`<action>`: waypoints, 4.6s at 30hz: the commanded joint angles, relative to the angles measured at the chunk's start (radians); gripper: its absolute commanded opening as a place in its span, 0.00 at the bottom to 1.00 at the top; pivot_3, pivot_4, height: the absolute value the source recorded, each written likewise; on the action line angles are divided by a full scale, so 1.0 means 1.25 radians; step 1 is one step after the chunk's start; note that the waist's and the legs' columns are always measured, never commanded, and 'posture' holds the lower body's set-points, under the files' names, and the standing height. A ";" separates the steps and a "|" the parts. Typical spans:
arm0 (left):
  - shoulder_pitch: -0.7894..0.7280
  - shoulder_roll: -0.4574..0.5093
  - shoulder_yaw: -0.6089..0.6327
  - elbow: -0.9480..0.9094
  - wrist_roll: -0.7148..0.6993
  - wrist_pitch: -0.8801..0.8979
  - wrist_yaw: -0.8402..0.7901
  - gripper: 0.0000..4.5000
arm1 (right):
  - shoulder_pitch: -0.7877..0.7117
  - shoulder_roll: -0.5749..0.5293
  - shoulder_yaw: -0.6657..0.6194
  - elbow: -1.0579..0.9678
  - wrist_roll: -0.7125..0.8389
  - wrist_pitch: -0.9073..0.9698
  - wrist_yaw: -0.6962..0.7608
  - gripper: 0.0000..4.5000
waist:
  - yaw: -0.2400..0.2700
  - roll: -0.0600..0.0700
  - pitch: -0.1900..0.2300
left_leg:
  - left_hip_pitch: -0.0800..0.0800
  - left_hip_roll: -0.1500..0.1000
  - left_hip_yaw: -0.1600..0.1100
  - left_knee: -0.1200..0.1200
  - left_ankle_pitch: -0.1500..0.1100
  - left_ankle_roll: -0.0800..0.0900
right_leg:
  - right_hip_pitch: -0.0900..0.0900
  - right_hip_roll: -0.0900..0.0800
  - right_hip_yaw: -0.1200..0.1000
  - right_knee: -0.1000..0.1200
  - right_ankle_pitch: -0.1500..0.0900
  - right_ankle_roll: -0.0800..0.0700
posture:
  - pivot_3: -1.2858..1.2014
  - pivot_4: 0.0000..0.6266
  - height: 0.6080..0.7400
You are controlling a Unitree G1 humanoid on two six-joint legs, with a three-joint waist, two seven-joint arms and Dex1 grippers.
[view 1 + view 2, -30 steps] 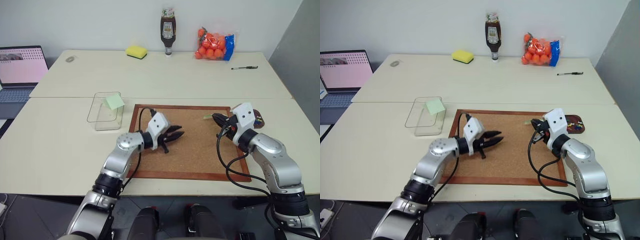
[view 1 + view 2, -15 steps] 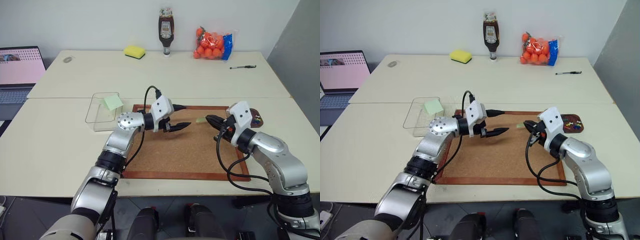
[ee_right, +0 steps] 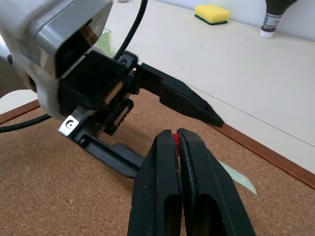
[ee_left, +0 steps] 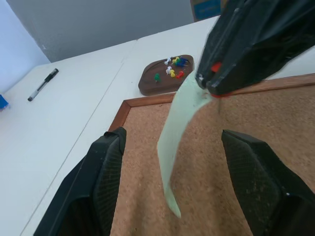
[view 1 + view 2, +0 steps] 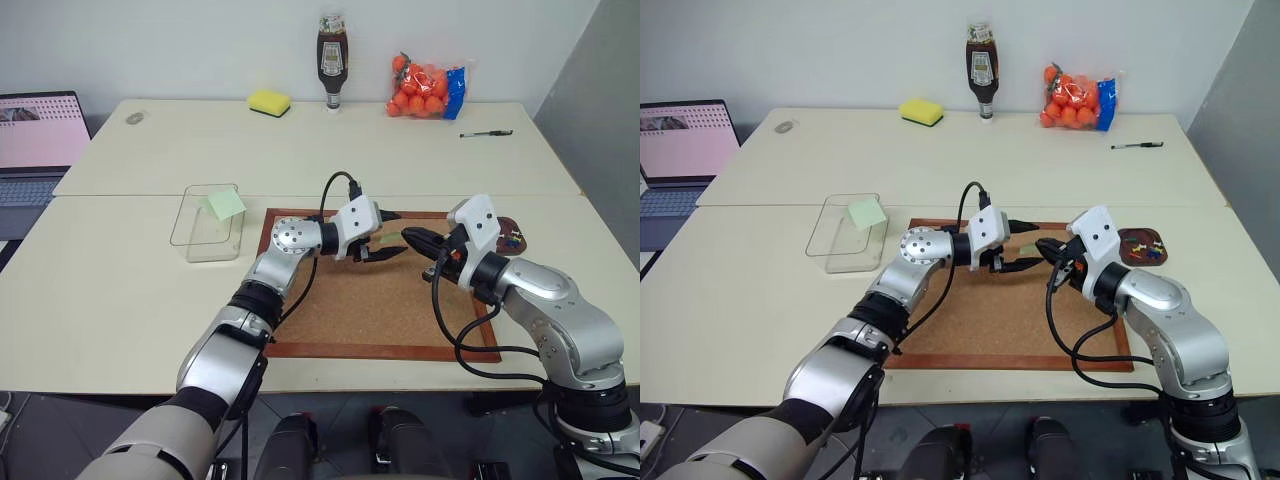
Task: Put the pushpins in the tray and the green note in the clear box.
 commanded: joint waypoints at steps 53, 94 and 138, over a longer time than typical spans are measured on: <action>0.153 0.064 0.050 -0.344 0.022 0.170 0.069 0.01 | -0.077 -0.118 -0.099 0.427 -0.170 -0.187 -0.164 0.00 | -0.009 0.000 0.000 | 0.004 0.001 0.003 0.000 0.000 0.000 | 0.001 0.001 0.003 0.003 0.000 0.000 | 0.52 0.24 1.00; 0.220 0.098 0.056 -0.536 0.005 0.330 0.135 0.00 | -0.186 -0.081 -0.149 0.617 -0.182 -0.272 -0.140 0.64 | -0.019 0.001 0.000 | 0.004 0.001 0.003 0.001 0.000 0.000 | 0.001 0.000 0.004 0.003 0.001 -0.001 | 0.52 0.24 1.00; 0.292 0.295 0.462 -0.713 -0.098 0.978 0.548 0.43 | -0.381 0.085 0.216 0.349 -0.059 -0.212 0.299 0.65 | -0.003 -0.001 0.001 | 0.002 0.002 -0.001 0.002 0.000 -0.001 | 0.000 -0.003 0.001 0.004 0.002 -0.003 | 0.52 0.24 1.00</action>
